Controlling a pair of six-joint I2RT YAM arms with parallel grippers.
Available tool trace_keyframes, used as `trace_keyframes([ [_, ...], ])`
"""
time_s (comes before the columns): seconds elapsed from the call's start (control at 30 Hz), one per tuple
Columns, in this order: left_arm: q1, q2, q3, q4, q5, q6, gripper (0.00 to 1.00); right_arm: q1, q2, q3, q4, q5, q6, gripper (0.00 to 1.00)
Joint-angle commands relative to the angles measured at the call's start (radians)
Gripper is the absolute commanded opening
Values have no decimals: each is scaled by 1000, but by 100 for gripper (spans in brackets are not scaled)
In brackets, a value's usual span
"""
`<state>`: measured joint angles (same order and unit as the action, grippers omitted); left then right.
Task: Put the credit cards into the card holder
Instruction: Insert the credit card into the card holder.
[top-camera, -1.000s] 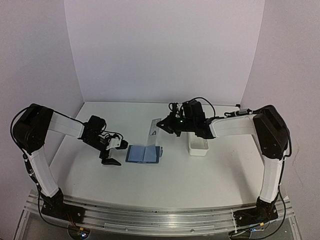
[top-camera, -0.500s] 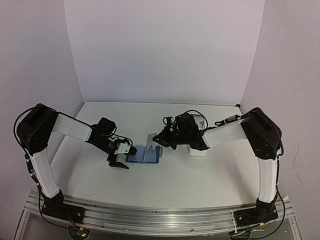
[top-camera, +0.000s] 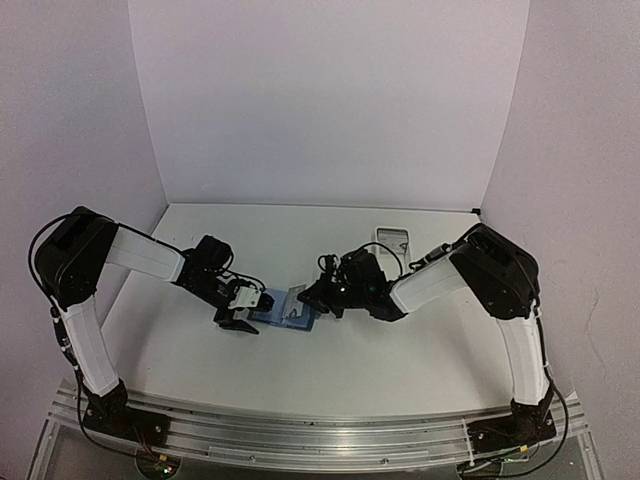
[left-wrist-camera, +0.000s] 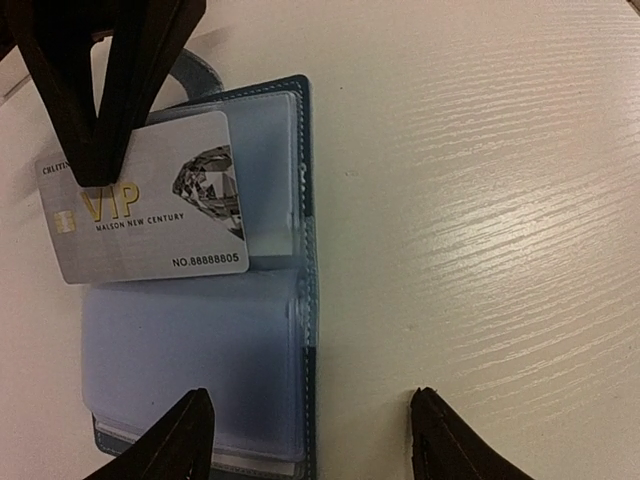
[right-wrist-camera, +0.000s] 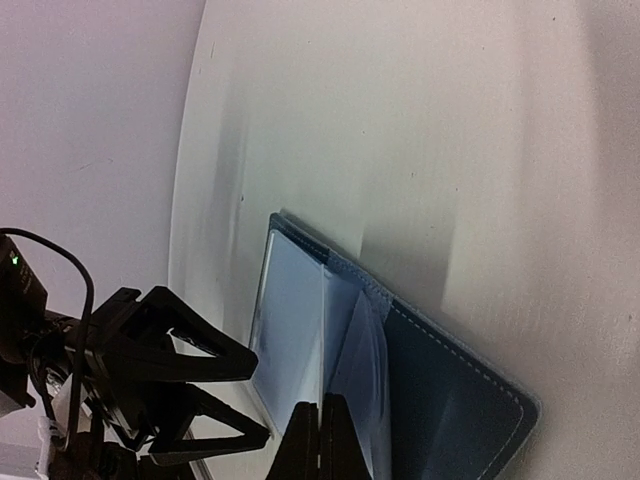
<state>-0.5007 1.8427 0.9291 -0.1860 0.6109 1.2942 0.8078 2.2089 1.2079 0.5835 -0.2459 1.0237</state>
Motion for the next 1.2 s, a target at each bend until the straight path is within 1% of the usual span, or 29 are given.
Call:
trace_keyframes([
  [0.0, 2, 56, -12, -92, -73, 33, 67, 7, 31, -14, 92, -14, 35, 0],
  [0.17, 2, 65, -9, -108, -86, 28, 64, 7, 39, -33, 170, -31, 60, 0],
  [0.2, 3, 61, 1, -105, -91, -4, 63, 7, 34, -31, 171, -29, 58, 0],
  [0.23, 13, 48, 44, -118, -78, -53, 64, 7, 22, -40, 170, -17, 64, 0],
  [0.3, 35, 25, 101, -193, -7, -77, 67, 7, 12, -54, 172, 4, 75, 0],
  [0.33, 57, 10, 158, -249, 47, -73, 70, 7, 8, -60, 170, 9, 81, 0],
  [0.37, 69, -5, 194, -305, 94, -46, 75, 7, 8, -58, 167, 9, 80, 0],
  [0.4, 75, -10, 228, -324, 104, -27, 82, 7, 9, -57, 157, 10, 79, 0],
  [0.5, 80, 24, 275, -313, 71, 27, 93, 6, 9, -55, 139, 16, 78, 0],
  [0.57, 84, 82, 323, -297, 45, 16, 93, 7, 9, -52, 121, 19, 76, 0],
  [0.63, 86, 130, 375, -291, 31, -40, 93, 6, 5, -51, 103, 24, 72, 0],
  [0.67, 93, 180, 421, -304, 34, -108, 91, 5, 1, -48, 85, 31, 66, 0],
  [0.7, 99, 247, 517, -336, 45, -216, 86, 7, -9, -40, 39, 40, 43, 0],
  [0.73, 100, 255, 544, -333, 40, -237, 86, 6, -12, -39, 27, 41, 36, 0],
  [0.83, 100, 330, 647, -345, 5, -523, 78, 4, -11, -39, 3, 44, 24, 0],
  [0.87, 100, 341, 663, -375, 10, -558, 77, 4, -12, -39, 3, 45, 23, 0],
  [0.9, 99, 361, 683, -397, 10, -630, 76, 4, -11, -37, 2, 45, 21, 0],
  [0.93, 100, 369, 692, -410, 10, -666, 76, 4, -10, -35, 1, 44, 19, 0],
  [1.0, 100, 383, 715, -482, 21, -806, 76, -1, -12, -29, -7, 43, 6, 0],
  [1.07, 110, 384, 722, -539, 37, -916, 80, -3, -12, -28, -8, 41, 2, 0],
  [1.1, 141, 380, 721, -588, 91, -1038, 83, -4, -9, -28, -8, 41, 1, 0],
  [1.17, 185, 366, 700, -607, 167, -1166, 85, -5, 0, -28, -7, 37, 2, 0],
])
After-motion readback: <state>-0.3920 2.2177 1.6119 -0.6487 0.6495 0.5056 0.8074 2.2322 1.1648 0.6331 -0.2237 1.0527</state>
